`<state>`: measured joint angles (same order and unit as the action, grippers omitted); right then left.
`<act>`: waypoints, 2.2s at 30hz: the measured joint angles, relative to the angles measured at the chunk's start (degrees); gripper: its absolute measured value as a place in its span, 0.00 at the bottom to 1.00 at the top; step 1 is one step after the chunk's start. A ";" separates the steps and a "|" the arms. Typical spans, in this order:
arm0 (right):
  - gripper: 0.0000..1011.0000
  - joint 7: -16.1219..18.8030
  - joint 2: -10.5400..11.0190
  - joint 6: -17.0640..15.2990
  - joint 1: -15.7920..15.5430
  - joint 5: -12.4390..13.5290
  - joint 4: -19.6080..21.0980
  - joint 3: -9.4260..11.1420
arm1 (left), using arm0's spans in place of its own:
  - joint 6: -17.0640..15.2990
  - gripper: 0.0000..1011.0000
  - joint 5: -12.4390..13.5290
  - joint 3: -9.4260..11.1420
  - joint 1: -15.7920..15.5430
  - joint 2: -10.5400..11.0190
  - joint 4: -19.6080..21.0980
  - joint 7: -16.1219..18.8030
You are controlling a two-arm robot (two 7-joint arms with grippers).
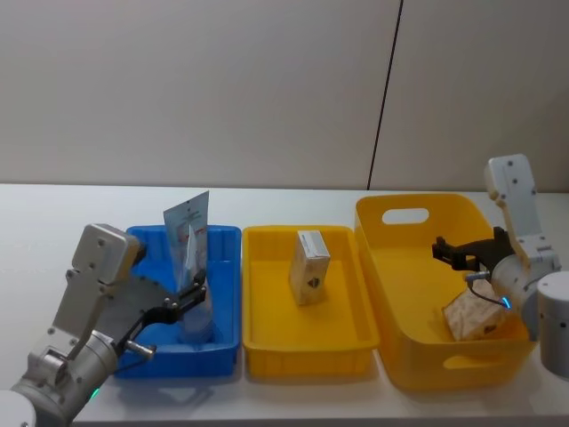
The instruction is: Bimanual collaborative sorting of washing and personal care products
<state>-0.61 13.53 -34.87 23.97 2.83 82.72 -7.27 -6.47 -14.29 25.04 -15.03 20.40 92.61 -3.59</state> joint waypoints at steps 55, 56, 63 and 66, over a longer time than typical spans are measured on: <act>0.99 -0.01 0.00 0.00 -0.01 0.00 0.00 0.00 | 0.27 0.99 -1.39 -1.41 -6.56 -7.62 -14.83 -4.82; 0.99 -0.01 0.00 0.00 -0.01 0.00 0.00 0.01 | 0.27 0.99 -1.39 -1.42 -6.62 -7.69 -15.01 -4.88; 0.99 -0.01 0.00 0.00 -0.01 0.01 0.00 0.00 | 0.49 0.99 -1.25 -1.52 -7.13 -8.41 -16.35 -5.22; 0.99 -0.01 0.00 0.00 -0.01 0.00 0.00 0.00 | 0.69 0.99 -0.96 -1.55 -7.39 -8.69 -16.88 -5.30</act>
<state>-0.62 13.53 -34.87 23.96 2.83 82.72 -7.27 -5.77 -15.25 23.49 -22.43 11.71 75.72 -8.89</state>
